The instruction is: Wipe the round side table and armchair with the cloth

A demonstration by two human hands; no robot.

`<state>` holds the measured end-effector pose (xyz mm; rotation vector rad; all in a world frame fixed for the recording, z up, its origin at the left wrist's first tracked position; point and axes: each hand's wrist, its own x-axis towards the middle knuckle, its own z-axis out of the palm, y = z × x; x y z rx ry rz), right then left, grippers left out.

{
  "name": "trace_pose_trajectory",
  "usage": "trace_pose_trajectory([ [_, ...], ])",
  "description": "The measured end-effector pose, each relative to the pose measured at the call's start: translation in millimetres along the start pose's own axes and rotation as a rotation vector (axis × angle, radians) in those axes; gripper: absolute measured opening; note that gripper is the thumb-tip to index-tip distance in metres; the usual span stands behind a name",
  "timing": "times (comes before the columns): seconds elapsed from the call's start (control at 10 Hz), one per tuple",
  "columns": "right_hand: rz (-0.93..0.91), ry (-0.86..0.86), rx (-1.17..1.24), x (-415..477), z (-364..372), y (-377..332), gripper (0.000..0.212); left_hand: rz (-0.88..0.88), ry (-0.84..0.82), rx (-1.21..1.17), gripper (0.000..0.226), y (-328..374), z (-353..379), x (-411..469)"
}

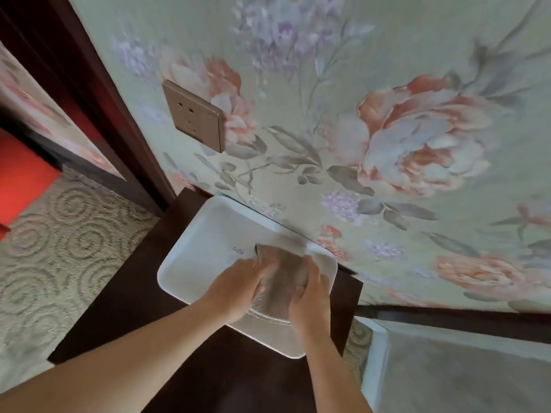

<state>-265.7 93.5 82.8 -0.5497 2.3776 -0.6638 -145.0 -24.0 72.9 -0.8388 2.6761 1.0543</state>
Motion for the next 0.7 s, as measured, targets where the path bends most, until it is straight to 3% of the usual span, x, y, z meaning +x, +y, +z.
trace_pose_trajectory([
  [0.1,-0.147,0.003,-0.376,9,30,19,0.057,-0.003,-0.030,0.257,0.067,-15,23,11],
  [0.2,-0.207,0.029,-0.533,4,49,30,0.066,0.042,-0.022,0.462,0.077,-25,33,18],
  [0.3,-0.219,0.008,-0.533,8,59,45,0.068,0.085,0.003,0.563,0.082,-32,35,24],
  [0.5,-0.156,0.008,-0.561,18,70,50,0.071,0.120,-0.131,0.685,0.080,-44,37,35],
  [0.7,-0.140,-0.146,-0.463,15,48,32,0.066,0.114,-0.163,0.591,0.070,-28,16,31],
])
